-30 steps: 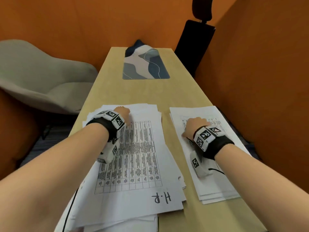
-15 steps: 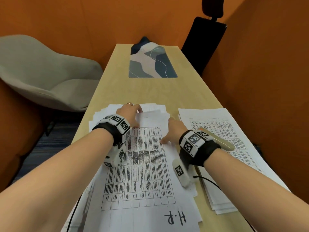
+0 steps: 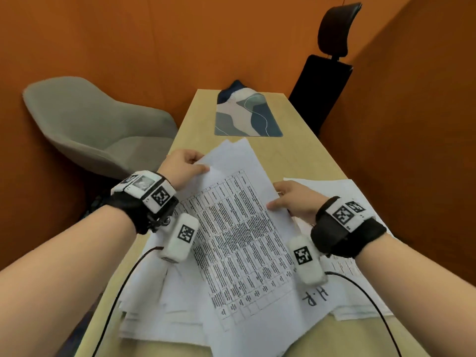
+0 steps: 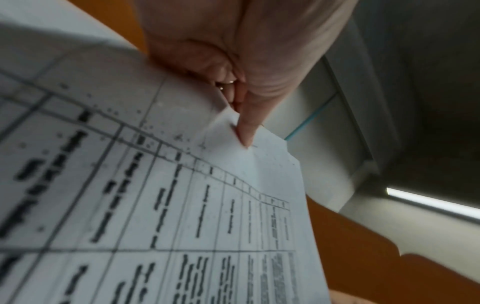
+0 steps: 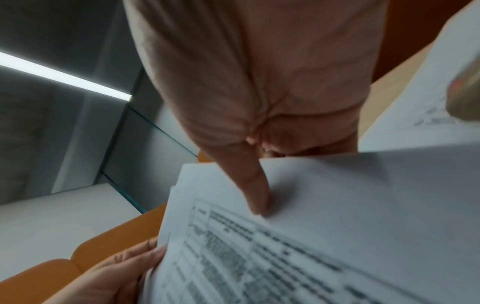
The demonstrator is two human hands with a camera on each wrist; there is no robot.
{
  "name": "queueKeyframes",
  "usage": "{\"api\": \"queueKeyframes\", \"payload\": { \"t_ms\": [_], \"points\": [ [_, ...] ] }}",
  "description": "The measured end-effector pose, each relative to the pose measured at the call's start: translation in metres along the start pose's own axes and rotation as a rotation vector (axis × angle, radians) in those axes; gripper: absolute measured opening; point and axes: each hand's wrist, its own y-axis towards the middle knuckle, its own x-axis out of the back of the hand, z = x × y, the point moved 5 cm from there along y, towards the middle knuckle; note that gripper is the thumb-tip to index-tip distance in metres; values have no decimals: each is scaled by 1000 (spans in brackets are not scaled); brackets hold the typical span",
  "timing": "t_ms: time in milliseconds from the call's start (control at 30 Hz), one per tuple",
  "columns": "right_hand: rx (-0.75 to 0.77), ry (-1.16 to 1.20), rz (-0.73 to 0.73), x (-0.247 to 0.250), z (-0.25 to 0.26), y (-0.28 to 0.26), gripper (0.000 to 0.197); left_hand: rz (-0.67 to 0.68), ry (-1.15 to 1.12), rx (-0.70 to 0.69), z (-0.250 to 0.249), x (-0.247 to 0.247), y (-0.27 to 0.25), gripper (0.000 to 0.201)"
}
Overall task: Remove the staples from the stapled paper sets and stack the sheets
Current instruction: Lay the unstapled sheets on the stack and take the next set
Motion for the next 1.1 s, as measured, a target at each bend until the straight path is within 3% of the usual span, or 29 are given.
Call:
{"api": "queueKeyframes", "payload": {
  "t_ms": [133, 233, 333, 433, 500, 600, 733, 867, 1000, 1100],
  "points": [
    [9, -159, 25, 14, 7, -11, 28, 30, -53, 113, 7, 5, -31, 20],
    [-66, -389, -10, 21, 2, -11, 42, 55, -99, 173, 17, -18, -59, 21],
    [-117, -516, 21, 22, -10, -17, 28, 88, -141, 210, 36, -43, -78, 29],
    [-148, -420, -18, 25, -20, -26, 7, 134, -220, 258, 44, -60, -86, 17],
    [-170, -385, -108, 37, -27, -24, 17, 136, -223, 267, 46, -64, -84, 12],
    [-274, -727, -200, 59, -44, -20, 44, 118, -225, 279, 45, -67, -81, 5],
    [-333, -1061, -67, 59, -66, -21, 35, 92, -243, 300, 47, -70, -79, 6],
    [-408, -964, -190, 59, -71, -15, 30, 39, -227, 316, 54, -70, -77, 31],
    [-321, -889, -315, 62, -47, -12, 20, 20, -221, 304, 55, -71, -77, 29],
    [-164, -749, -376, 61, -17, -13, 35, 43, -230, 280, 50, -72, -80, 21]
  ]
}}
